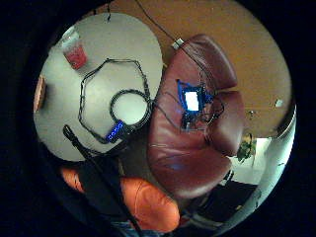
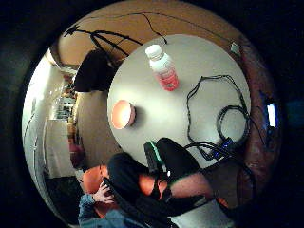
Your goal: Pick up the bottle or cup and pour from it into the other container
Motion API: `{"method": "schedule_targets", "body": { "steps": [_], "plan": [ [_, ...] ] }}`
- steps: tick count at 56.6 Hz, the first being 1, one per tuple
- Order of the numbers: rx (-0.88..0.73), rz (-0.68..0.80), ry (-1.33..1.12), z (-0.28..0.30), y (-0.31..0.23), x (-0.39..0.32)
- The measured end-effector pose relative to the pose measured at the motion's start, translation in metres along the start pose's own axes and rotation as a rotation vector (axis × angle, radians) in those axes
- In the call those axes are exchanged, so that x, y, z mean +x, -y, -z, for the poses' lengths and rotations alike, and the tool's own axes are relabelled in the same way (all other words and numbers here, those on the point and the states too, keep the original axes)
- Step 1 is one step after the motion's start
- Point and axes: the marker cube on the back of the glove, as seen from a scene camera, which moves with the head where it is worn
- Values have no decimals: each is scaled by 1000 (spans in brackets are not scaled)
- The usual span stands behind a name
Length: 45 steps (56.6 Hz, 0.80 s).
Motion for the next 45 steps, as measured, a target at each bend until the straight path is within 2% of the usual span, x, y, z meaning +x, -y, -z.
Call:
{"method": "schedule_targets", "body": {
  "steps": [32, 45],
  "plan": [
    [97, -61, 198, -48, 30, 10],
    [168, -47, 420, -82, 53, 2]
  ]
}}
